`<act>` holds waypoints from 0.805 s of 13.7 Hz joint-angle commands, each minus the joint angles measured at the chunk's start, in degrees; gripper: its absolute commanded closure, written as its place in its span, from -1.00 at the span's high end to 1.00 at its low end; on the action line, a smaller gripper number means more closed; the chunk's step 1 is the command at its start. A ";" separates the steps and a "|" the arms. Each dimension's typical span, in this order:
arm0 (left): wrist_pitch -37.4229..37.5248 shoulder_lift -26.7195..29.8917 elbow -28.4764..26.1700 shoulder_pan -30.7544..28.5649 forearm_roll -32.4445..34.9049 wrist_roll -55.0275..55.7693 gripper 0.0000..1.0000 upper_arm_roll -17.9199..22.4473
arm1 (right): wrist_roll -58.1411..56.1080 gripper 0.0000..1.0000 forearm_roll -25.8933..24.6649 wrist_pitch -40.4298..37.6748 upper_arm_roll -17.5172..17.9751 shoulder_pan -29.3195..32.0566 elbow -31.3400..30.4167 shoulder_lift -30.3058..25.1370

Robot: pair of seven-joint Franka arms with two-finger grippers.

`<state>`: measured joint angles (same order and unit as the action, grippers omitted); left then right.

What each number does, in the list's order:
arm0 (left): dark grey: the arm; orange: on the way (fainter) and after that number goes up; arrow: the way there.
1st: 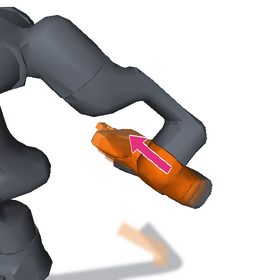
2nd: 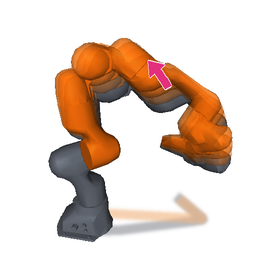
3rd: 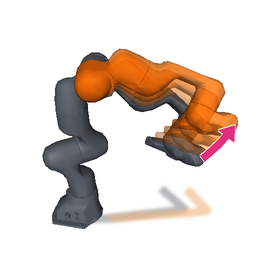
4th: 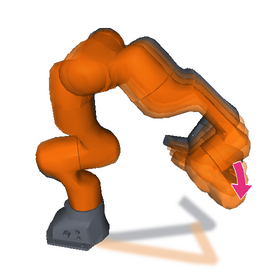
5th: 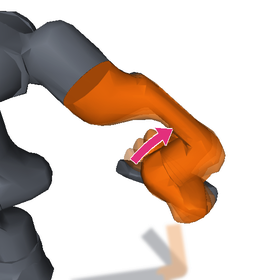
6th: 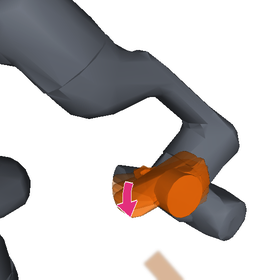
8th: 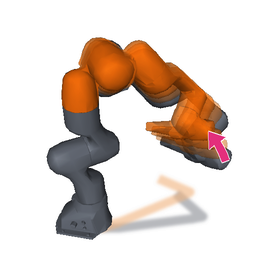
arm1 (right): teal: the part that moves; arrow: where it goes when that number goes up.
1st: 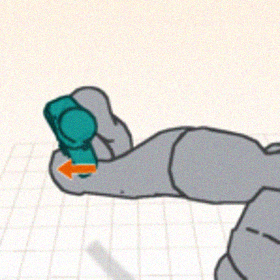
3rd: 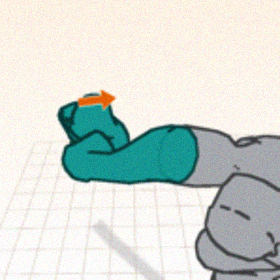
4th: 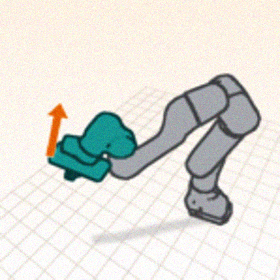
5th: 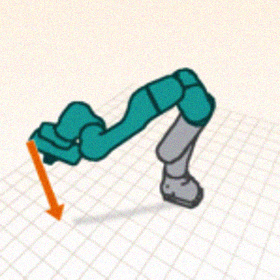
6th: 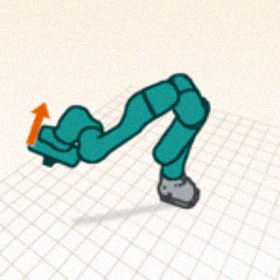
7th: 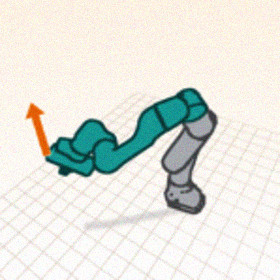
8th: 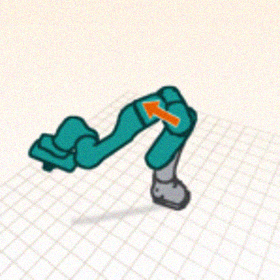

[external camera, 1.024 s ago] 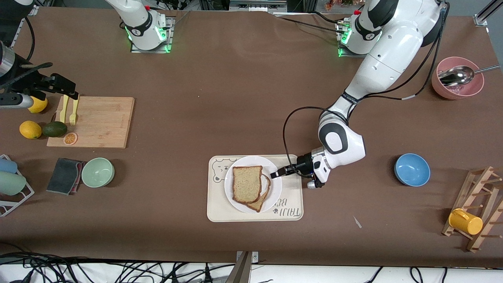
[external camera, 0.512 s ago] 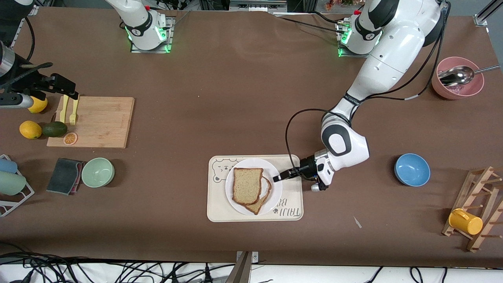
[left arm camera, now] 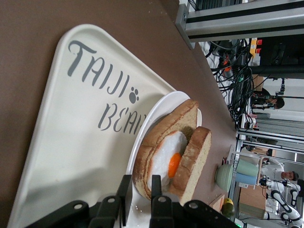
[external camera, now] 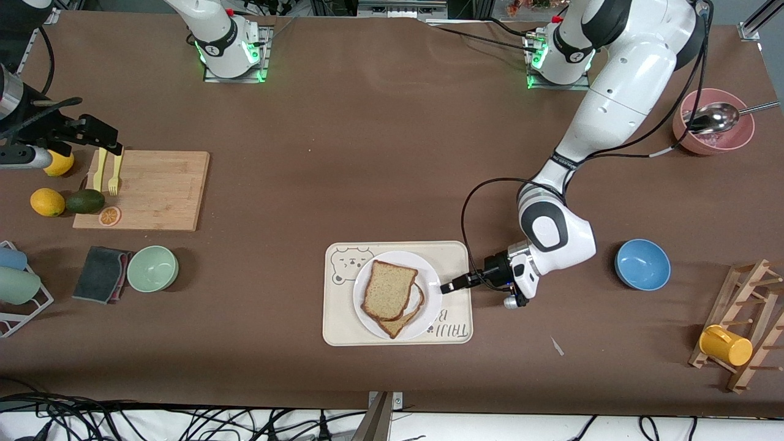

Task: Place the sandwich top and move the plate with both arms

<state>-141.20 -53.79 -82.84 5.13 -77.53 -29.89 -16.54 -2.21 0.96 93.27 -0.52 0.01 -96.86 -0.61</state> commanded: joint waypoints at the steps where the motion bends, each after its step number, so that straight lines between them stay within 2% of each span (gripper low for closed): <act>1: 2.94 0.44 2.06 -1.44 6.32 7.28 -0.48 0.11 | 0.45 1.00 0.97 -1.16 0.17 0.34 1.33 0.43; 5: 8.73 0.62 5.04 -4.16 15.10 15.10 -0.43 0.20 | 0.45 1.00 0.97 -1.07 0.17 0.34 1.33 0.43; 7: 12.60 0.88 7.33 -5.22 22.91 21.33 -0.39 1.42 | 0.45 1.00 0.97 -1.07 0.17 0.34 1.33 0.43; 10: 17.95 4.38 7.34 -8.37 33.21 24.88 -0.09 1.51 | 0.45 1.00 0.97 -0.98 0.17 0.34 1.33 0.43; 11: 21.20 5.79 7.42 -9.69 36.11 25.06 -0.05 1.95 | 0.45 1.00 0.97 -0.98 0.17 0.34 1.33 0.43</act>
<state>-124.78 -51.69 -74.45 -2.77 -46.34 -6.79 -15.36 -2.21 0.97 93.27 -0.52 0.01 -96.84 -0.60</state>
